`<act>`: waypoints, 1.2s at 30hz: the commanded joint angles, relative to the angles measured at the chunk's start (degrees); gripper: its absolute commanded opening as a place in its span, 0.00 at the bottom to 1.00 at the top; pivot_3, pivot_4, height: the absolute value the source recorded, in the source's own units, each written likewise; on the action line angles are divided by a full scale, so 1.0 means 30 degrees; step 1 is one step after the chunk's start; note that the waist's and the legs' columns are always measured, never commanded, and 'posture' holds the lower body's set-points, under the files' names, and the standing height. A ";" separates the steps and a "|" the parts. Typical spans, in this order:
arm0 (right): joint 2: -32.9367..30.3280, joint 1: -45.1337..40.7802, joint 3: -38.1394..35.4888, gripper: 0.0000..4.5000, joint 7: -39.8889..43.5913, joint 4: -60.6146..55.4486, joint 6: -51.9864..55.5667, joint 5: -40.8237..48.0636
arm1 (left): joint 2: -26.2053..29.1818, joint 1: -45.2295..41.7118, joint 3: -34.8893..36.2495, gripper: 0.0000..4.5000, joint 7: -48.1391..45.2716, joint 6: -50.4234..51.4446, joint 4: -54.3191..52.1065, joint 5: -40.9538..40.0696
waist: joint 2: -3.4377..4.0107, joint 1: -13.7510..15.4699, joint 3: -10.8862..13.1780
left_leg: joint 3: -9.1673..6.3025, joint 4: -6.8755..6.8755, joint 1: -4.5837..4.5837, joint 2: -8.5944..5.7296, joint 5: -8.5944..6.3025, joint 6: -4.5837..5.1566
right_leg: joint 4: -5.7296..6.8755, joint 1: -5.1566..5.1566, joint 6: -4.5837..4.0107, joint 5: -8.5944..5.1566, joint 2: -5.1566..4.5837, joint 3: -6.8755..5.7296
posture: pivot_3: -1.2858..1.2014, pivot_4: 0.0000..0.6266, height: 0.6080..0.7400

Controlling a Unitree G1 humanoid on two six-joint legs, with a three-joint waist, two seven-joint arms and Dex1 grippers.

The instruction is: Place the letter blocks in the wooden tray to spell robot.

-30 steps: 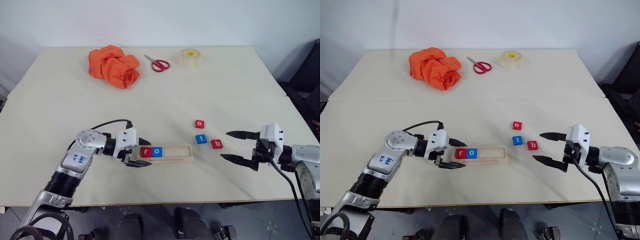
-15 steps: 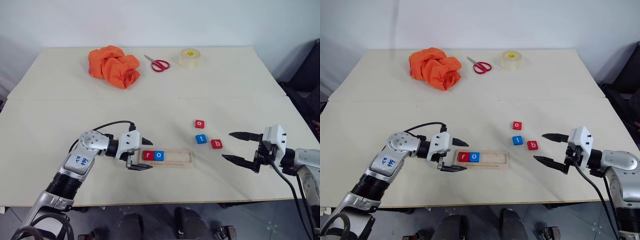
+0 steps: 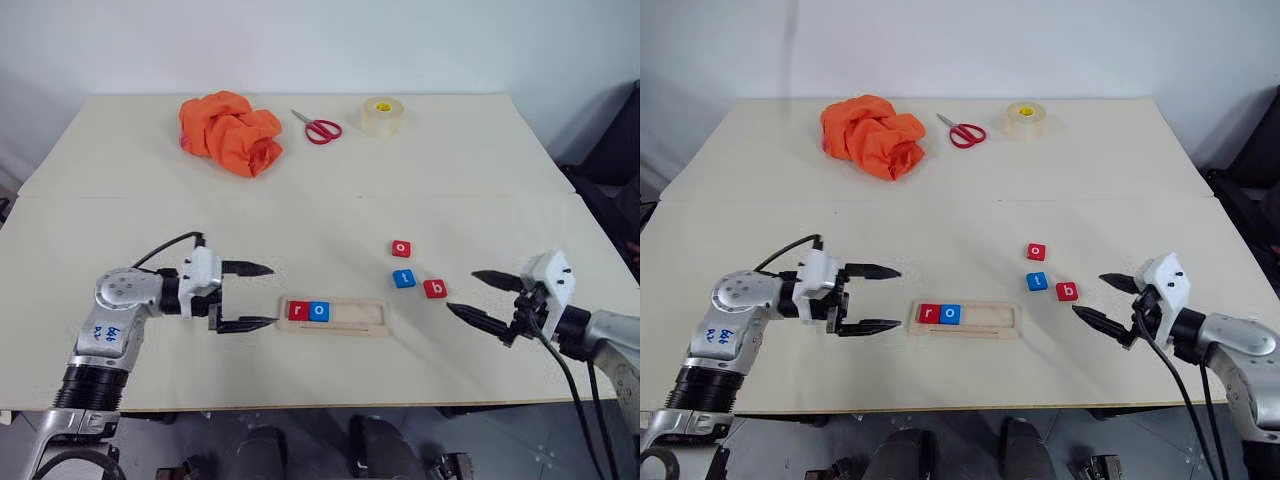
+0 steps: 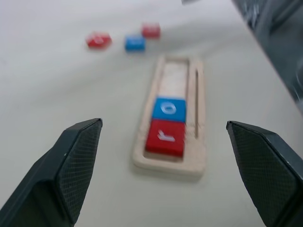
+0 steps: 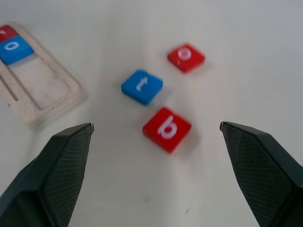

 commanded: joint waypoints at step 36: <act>0.5415 0.0183 0.2133 1.00 -0.9005 -0.3838 0.2293 -0.2868 | -0.0463 0.1266 0.0301 0.99 -0.4120 -0.1764 0.1735 -0.2742 | -0.0037 -0.0230 -0.0018 | 0.0023 -0.0064 -0.0005 0.0015 -0.0022 0.0025 | -0.0098 -0.0002 0.0011 0.0007 0.0009 -0.0001 | 0.52 0.24 1.00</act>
